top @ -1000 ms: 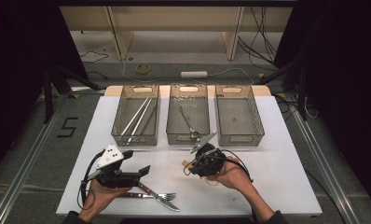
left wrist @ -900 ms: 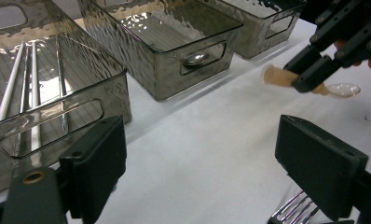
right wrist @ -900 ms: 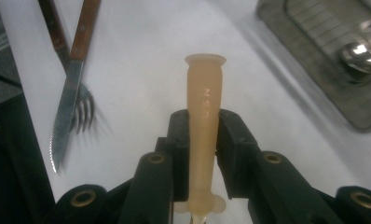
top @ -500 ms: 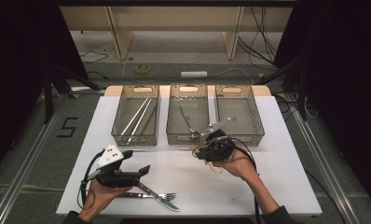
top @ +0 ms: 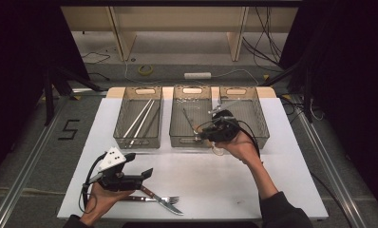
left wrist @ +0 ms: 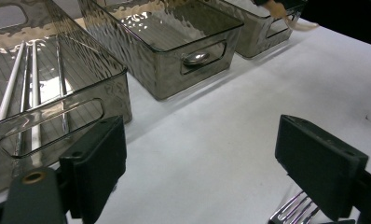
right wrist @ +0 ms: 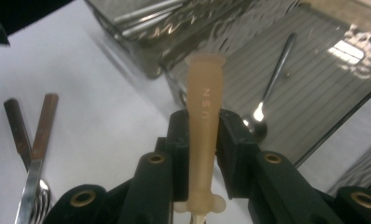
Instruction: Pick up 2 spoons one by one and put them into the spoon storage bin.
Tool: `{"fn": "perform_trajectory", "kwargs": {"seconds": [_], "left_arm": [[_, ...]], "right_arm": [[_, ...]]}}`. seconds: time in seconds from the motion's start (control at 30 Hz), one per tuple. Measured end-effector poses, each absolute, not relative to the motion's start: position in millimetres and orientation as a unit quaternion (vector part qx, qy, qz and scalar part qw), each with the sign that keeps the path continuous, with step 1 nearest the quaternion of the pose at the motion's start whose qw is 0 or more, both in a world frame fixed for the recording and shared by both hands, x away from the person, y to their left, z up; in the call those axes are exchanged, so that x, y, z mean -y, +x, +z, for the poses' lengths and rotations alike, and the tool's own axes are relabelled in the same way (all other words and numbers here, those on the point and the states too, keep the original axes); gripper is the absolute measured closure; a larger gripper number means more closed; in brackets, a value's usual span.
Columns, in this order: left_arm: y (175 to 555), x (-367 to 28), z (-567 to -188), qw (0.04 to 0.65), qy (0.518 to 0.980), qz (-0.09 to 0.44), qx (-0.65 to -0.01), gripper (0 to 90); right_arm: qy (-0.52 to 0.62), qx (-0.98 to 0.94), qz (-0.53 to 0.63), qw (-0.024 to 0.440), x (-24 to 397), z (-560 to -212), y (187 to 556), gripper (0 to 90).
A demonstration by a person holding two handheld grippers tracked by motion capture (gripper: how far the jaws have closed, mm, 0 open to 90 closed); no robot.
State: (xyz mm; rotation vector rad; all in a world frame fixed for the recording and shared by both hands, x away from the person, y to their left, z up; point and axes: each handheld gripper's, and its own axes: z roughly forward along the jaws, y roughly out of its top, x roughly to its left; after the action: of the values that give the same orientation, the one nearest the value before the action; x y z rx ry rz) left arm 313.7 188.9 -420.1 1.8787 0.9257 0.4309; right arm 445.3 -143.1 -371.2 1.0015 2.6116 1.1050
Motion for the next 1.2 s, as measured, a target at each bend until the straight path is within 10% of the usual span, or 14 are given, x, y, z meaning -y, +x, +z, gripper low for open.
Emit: {"fn": "perform_trajectory", "kwargs": {"seconds": [1.2], "left_arm": [[313, -189, -420, 0.484, 0.770, 0.174, -0.378, 16.0]], "right_arm": [[0.419, -0.822, 0.367, 0.115, 120, -368, 525, 75.7]]}}
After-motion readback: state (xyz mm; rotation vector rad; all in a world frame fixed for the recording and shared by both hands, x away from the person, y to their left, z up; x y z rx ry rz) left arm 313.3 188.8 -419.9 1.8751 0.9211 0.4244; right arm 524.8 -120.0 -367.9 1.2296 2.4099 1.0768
